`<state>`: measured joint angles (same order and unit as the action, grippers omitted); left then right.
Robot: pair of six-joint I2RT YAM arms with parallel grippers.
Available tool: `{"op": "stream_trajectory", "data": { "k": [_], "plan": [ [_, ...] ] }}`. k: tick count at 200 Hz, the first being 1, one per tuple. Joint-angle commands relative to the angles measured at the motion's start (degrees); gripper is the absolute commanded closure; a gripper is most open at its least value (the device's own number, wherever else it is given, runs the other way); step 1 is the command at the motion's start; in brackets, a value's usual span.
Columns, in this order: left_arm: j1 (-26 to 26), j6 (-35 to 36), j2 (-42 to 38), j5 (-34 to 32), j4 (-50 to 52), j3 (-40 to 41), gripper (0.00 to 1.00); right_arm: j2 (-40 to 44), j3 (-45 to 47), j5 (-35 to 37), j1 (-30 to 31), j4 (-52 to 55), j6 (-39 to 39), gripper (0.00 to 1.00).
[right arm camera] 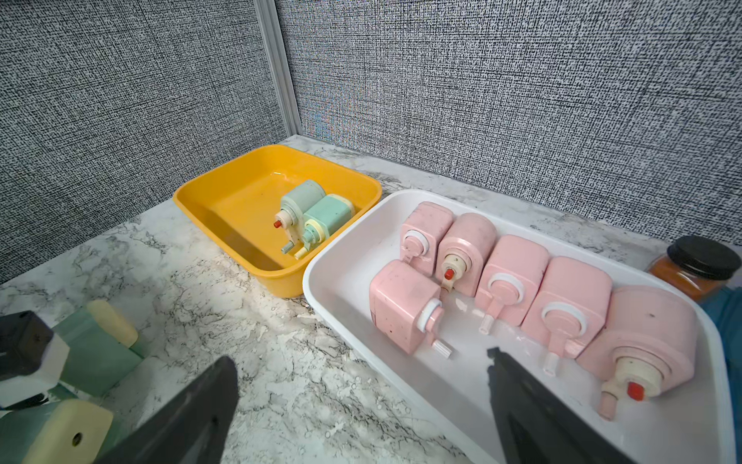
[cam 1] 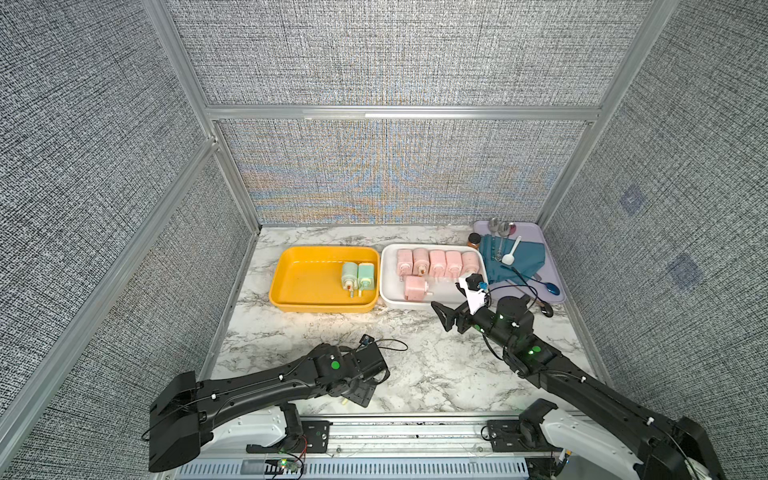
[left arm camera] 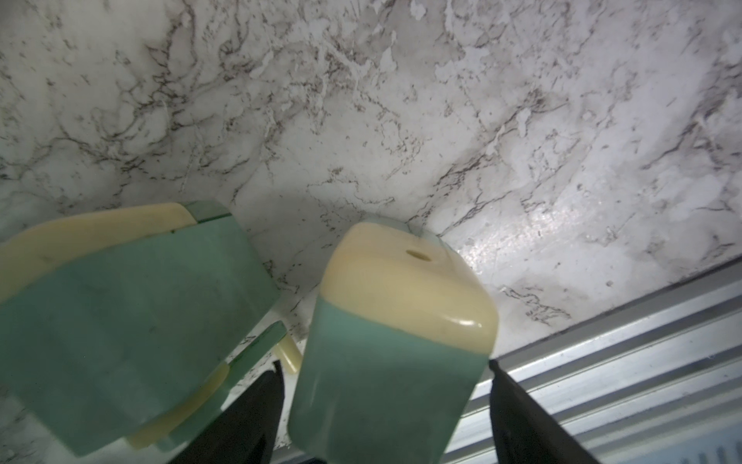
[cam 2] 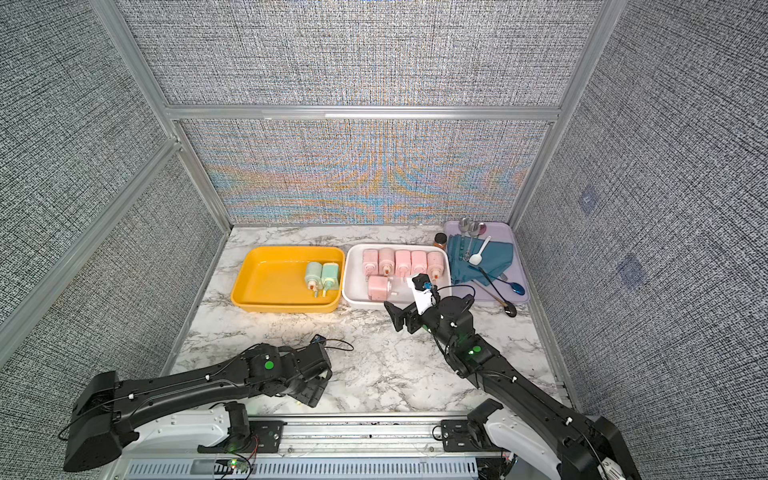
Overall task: Place the pencil sharpeners by color into the storage box
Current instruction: Pick up the pencil sharpener from the center of the board.
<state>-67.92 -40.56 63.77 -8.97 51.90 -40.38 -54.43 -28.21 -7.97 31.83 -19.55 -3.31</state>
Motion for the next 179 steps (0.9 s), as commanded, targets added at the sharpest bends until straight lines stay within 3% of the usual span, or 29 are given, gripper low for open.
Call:
{"op": "stream_trajectory", "data": {
  "k": [1,60,179],
  "plan": [
    [-0.1,-0.1,0.3,-0.8,-1.1,0.3,0.18,-0.1,-0.5,0.2,0.0,-0.6,-0.3,0.01],
    [-1.2,1.9,2.5,-2.3,-3.1,-0.2,0.27,0.0,-0.7,0.3,0.0,-0.6,-0.4,0.01],
    [-1.2,0.9,-1.8,-3.7,-2.9,0.2,0.65,0.2,-0.5,0.2,0.0,-0.8,-0.8,0.01]
  ]
}}
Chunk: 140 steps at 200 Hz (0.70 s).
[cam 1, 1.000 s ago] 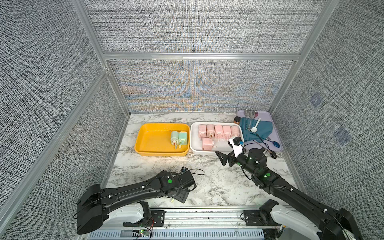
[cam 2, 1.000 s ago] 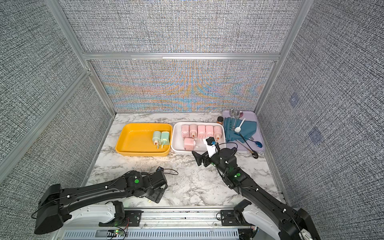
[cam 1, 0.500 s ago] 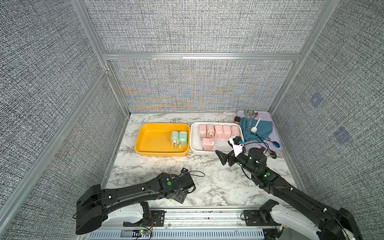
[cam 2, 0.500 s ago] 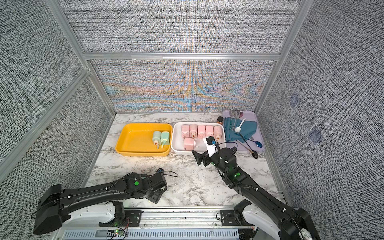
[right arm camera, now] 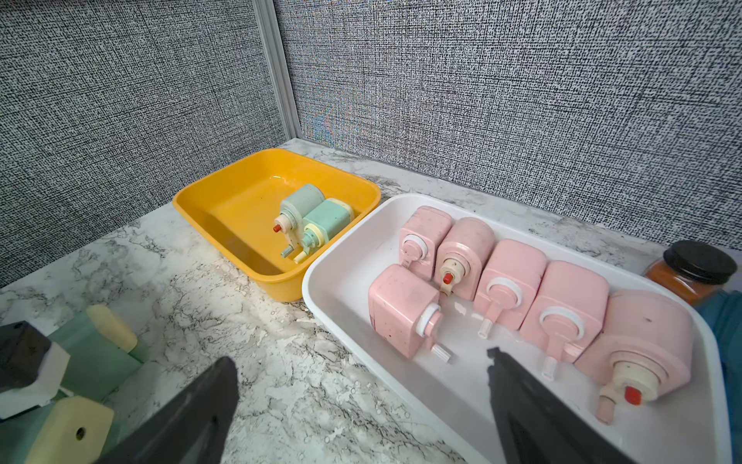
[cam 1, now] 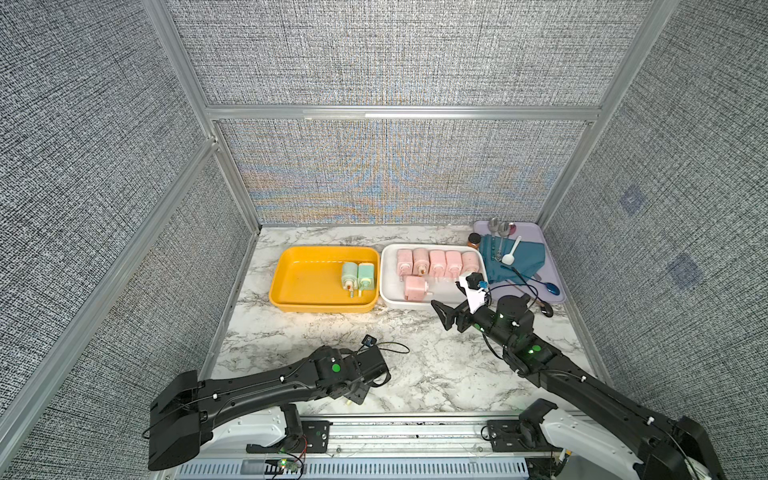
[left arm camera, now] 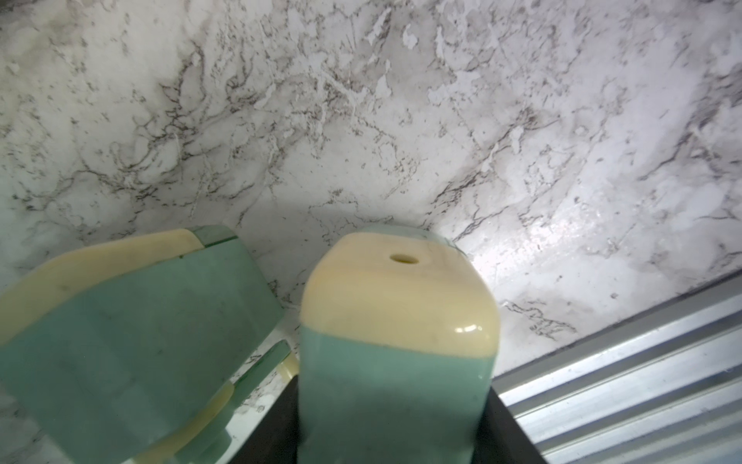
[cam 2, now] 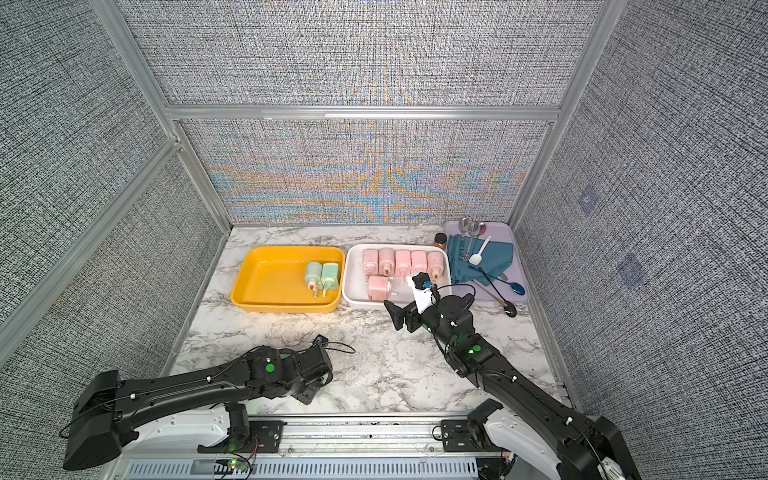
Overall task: Place the pencil sharpeners by color into the storage box
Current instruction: Pick up the pencil sharpener from the center of the board.
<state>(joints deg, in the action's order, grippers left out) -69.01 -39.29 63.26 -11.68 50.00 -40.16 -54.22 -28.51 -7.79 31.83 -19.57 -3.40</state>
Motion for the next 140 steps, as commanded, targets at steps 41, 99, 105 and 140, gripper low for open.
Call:
{"op": "stream_trajectory", "data": {
  "k": [41,99,105,140],
  "plan": [
    [-0.1,-2.6,-3.8,-3.8,-1.2,-2.9,1.0,-1.3,-0.2,-0.4,0.0,-2.9,-2.2,0.01],
    [4.9,-4.6,0.4,-13.0,0.7,-14.5,1.0,-4.2,-0.2,9.1,-0.1,-10.1,-12.2,0.01],
    [6.2,-5.0,1.4,-13.3,0.7,-15.8,1.0,-4.5,-0.3,10.4,0.0,-10.6,-13.4,0.01],
    [12.7,-4.1,6.6,-11.3,-0.8,-20.9,1.0,-5.9,-3.5,17.0,-0.6,-7.2,-17.7,0.01]
  ]
}}
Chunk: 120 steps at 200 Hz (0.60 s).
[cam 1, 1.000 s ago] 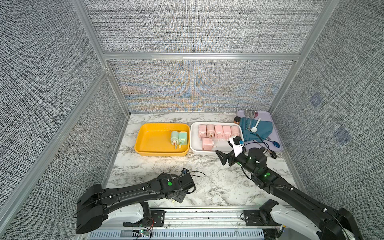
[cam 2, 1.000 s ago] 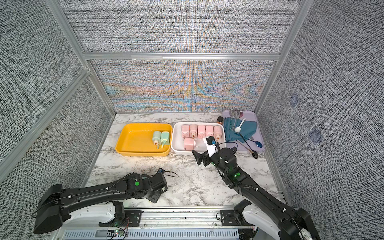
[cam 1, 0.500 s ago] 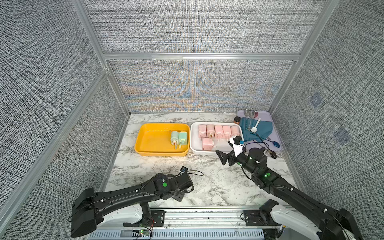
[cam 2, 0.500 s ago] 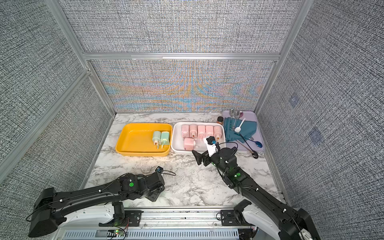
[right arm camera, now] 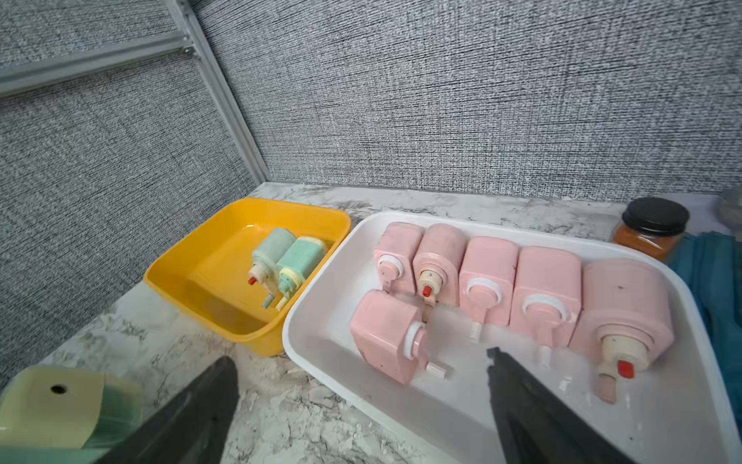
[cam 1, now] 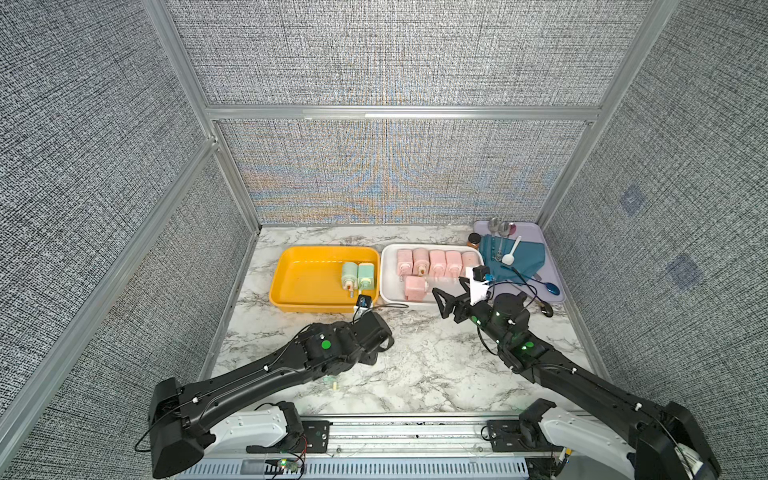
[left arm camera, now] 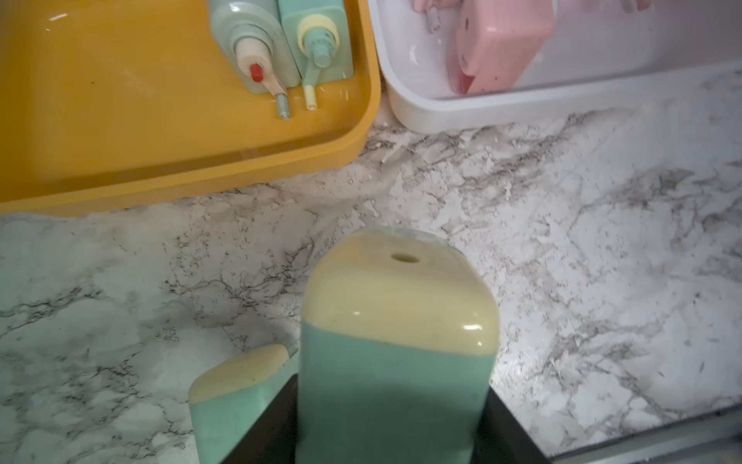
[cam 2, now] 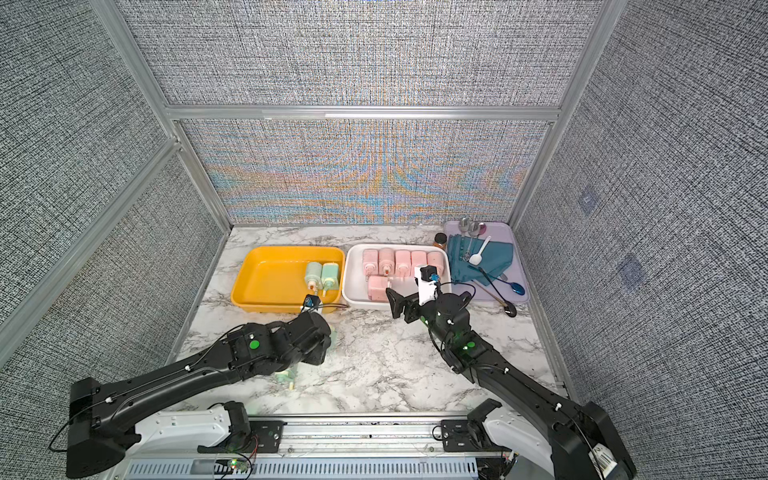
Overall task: Place the pencil sharpeners by color into the storage box
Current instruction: Pick up the pencil sharpener from the center of the board, then place the pencil sharpener in the storage box.
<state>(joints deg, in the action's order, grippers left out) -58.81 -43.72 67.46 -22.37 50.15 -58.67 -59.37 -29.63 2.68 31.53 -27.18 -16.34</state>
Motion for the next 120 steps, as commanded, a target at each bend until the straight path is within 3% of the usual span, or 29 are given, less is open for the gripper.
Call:
{"op": "stream_trajectory", "data": {
  "k": [1,72,120],
  "plan": [
    [2.6,0.4,2.5,-0.7,-0.8,-2.5,1.0,-0.8,-2.6,6.6,-0.3,0.6,-4.8,0.01],
    [16.1,7.4,9.8,-3.6,0.7,-11.9,1.0,-2.1,-3.4,4.8,-1.2,2.9,-3.9,0.01],
    [27.0,14.2,17.5,-4.1,3.5,-19.1,1.0,-1.2,-3.3,7.7,-2.0,5.8,-5.9,0.01]
  ]
}}
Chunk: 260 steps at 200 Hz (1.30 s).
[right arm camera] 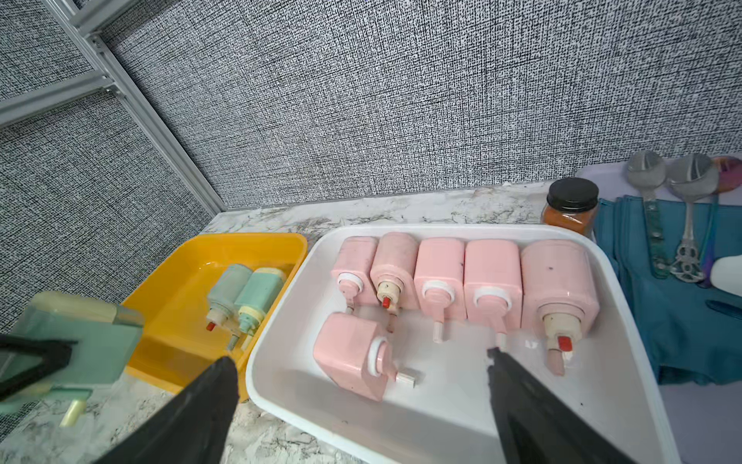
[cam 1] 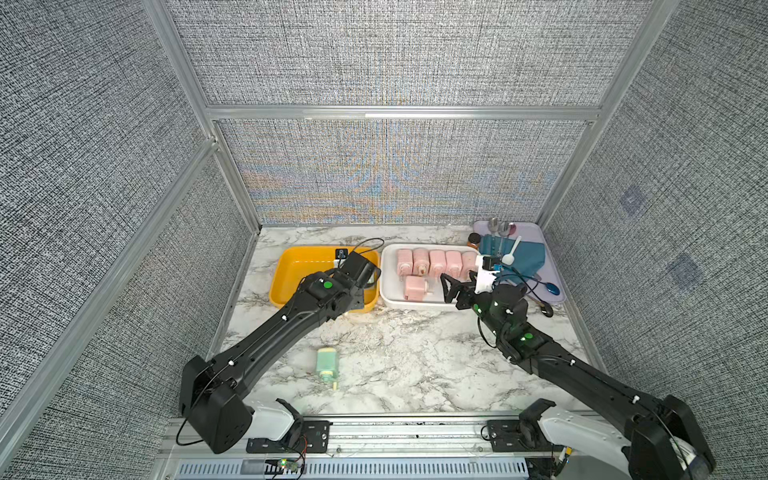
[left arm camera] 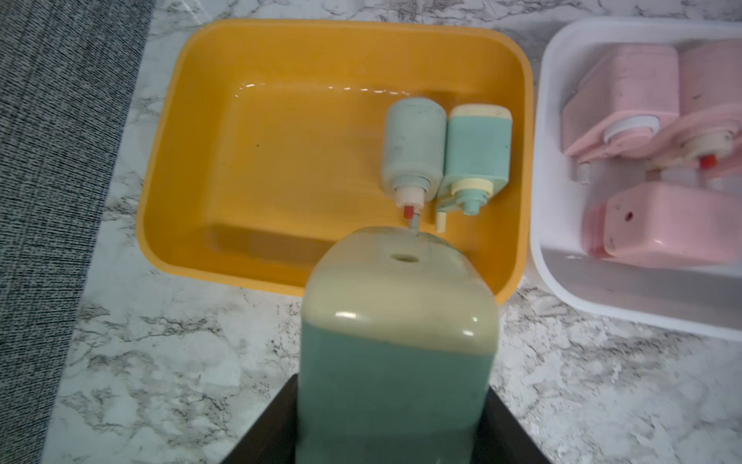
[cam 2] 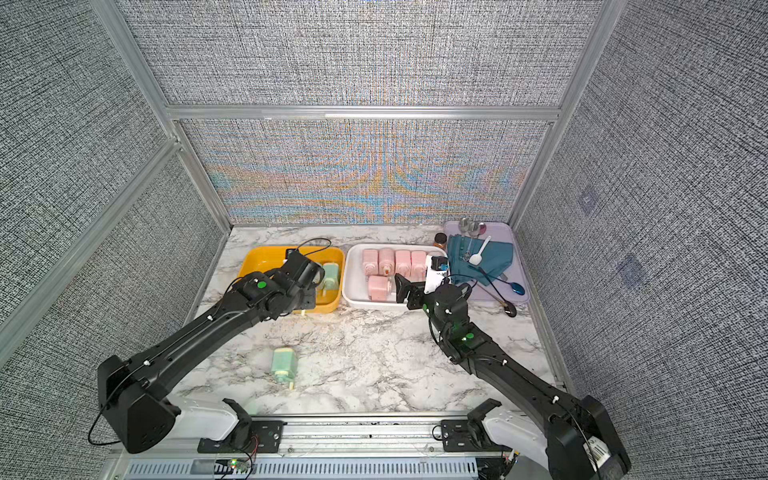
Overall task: Place the pencil sharpeners by color into the storage box
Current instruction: Place the pencil sharpener in the storage box.
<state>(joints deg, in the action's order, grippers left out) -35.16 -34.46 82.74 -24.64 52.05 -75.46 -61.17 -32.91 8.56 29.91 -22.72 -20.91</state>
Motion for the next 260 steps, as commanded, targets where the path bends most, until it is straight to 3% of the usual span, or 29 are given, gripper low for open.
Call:
{"op": "stream_trajectory", "data": {
  "k": [1,120,260],
  "plan": [
    [3.5,5.1,2.4,-1.8,1.5,-2.4,1.0,0.6,0.0,1.8,-0.4,1.5,-1.3,0.01],
    [21.7,18.9,15.6,18.6,-6.2,-8.4,1.0,9.3,2.9,3.8,-2.2,7.7,-2.6,0.01],
    [27.6,21.0,27.4,32.6,-9.8,-14.3,1.0,10.3,2.5,3.1,-2.6,10.2,-2.7,0.01]
  ]
}}
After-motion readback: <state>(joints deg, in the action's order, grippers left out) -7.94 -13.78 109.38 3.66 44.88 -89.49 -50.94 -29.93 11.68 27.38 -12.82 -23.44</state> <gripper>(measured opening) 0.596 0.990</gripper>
